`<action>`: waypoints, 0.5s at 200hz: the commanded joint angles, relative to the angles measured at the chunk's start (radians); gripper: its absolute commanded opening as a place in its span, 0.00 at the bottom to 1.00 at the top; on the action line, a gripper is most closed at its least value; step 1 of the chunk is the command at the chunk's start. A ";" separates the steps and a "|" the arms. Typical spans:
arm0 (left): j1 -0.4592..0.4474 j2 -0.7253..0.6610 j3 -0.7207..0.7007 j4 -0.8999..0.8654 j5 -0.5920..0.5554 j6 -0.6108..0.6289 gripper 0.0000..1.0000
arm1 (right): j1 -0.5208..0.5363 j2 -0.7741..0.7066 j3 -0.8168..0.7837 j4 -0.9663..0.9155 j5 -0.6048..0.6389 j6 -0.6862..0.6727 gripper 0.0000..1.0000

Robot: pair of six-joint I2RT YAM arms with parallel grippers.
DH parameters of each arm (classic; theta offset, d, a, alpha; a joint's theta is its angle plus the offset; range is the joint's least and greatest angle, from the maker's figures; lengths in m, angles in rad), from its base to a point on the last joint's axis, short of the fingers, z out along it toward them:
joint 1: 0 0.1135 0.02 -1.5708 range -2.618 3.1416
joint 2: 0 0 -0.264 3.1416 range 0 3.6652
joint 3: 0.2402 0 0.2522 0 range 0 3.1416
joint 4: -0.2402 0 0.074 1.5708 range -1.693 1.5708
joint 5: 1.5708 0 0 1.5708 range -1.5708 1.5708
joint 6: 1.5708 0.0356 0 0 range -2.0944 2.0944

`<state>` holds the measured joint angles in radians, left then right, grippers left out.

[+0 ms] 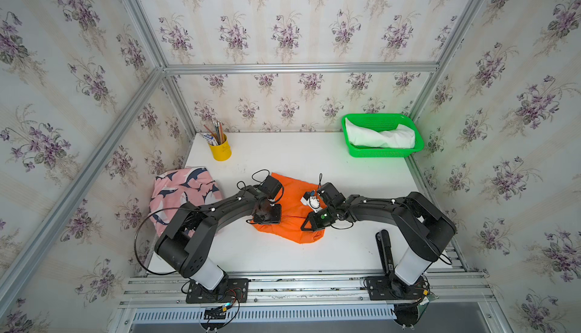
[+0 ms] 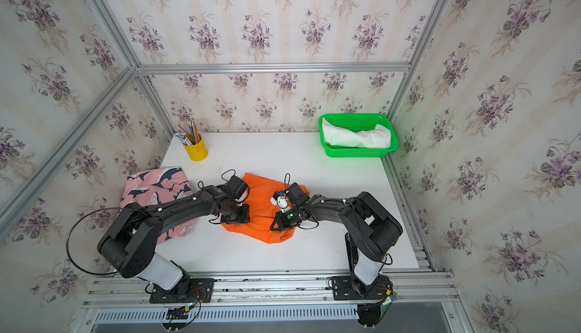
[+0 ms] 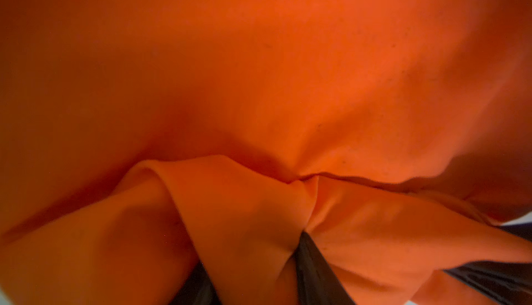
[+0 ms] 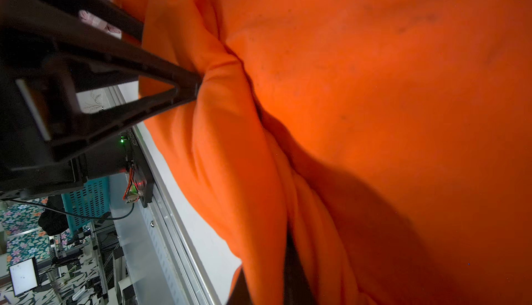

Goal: Roll up the shorts
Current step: Roll the shorts at the center of the board.

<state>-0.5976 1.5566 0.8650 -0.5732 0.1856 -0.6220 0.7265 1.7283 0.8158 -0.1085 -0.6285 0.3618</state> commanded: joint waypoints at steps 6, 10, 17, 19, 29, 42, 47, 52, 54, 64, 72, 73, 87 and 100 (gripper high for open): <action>-0.022 -0.036 -0.033 -0.100 0.018 -0.047 0.43 | -0.007 -0.007 0.012 -0.145 0.185 -0.032 0.14; -0.022 -0.041 -0.035 -0.100 0.016 -0.050 0.43 | -0.007 -0.012 0.016 -0.156 0.191 -0.037 0.15; -0.022 -0.047 -0.035 -0.101 0.015 -0.055 0.43 | -0.007 -0.024 0.027 -0.184 0.207 -0.049 0.20; -0.021 -0.048 -0.036 -0.102 0.015 -0.056 0.43 | -0.006 -0.027 0.031 -0.192 0.214 -0.052 0.21; -0.024 -0.054 -0.035 -0.103 0.017 -0.062 0.43 | -0.007 -0.051 0.050 -0.239 0.253 -0.067 0.28; -0.030 -0.059 -0.031 -0.106 0.017 -0.070 0.44 | -0.007 -0.090 0.082 -0.308 0.305 -0.088 0.35; -0.031 -0.061 -0.031 -0.105 0.015 -0.073 0.44 | -0.007 -0.108 0.093 -0.334 0.323 -0.094 0.38; -0.034 -0.062 -0.032 -0.105 0.013 -0.077 0.44 | -0.007 -0.128 0.102 -0.356 0.339 -0.098 0.40; -0.035 -0.062 -0.031 -0.105 0.012 -0.079 0.44 | -0.007 -0.134 0.107 -0.363 0.345 -0.099 0.41; -0.037 -0.062 -0.029 -0.102 0.011 -0.086 0.44 | -0.006 -0.171 0.130 -0.411 0.376 -0.104 0.43; -0.040 -0.061 -0.028 -0.103 0.007 -0.093 0.44 | -0.006 -0.195 0.151 -0.445 0.393 -0.107 0.43; -0.040 -0.061 -0.028 -0.103 0.007 -0.093 0.44 | -0.006 -0.198 0.154 -0.448 0.394 -0.108 0.43; -0.044 -0.058 -0.027 -0.099 0.005 -0.105 0.44 | -0.001 -0.234 0.184 -0.478 0.397 -0.108 0.44; -0.052 -0.055 -0.025 -0.096 0.002 -0.112 0.44 | 0.013 -0.261 0.207 -0.475 0.362 -0.099 0.43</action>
<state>-0.6415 1.4960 0.8371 -0.6167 0.2070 -0.7120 0.7242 1.5063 0.9882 -0.4992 -0.2962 0.2722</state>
